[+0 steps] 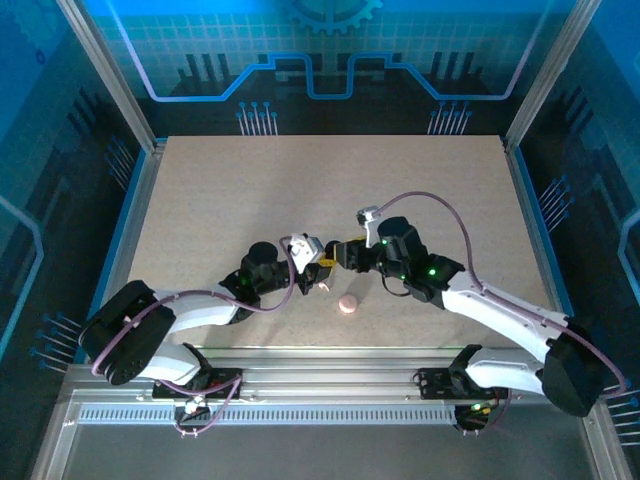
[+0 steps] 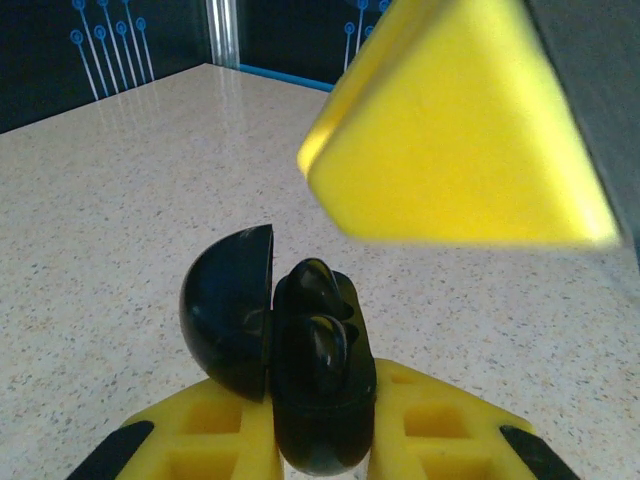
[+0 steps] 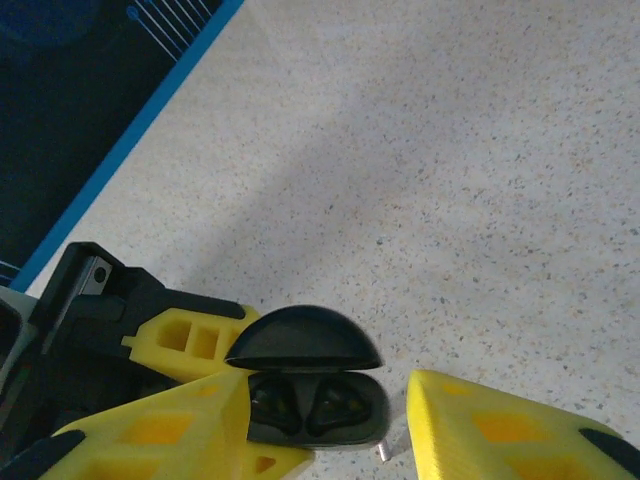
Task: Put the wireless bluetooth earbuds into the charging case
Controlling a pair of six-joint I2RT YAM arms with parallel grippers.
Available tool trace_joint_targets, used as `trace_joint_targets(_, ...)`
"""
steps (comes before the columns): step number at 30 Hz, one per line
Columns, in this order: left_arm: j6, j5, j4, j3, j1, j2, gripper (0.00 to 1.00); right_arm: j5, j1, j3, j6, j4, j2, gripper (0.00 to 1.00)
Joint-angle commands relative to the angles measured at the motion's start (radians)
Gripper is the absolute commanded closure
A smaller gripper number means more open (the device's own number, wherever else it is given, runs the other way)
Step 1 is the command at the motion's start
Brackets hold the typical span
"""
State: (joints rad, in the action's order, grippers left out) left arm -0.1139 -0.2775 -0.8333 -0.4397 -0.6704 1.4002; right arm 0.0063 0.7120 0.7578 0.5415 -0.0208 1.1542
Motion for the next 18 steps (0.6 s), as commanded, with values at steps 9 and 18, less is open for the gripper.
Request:
trace_joint_targets(9, -0.032, -0.185, -0.089, 0.044, -0.002, -0.074, 0.84, -0.414, -0.192, -0.037, -0.261, 0.013, -0.117, 0.47)
trace_joint_targets(18, -0.094, -0.242, 0.050, 0.047, -0.004, -0.224, 0.84, -0.576, -0.209, -0.087, -0.673, -0.033, -0.217, 0.38)
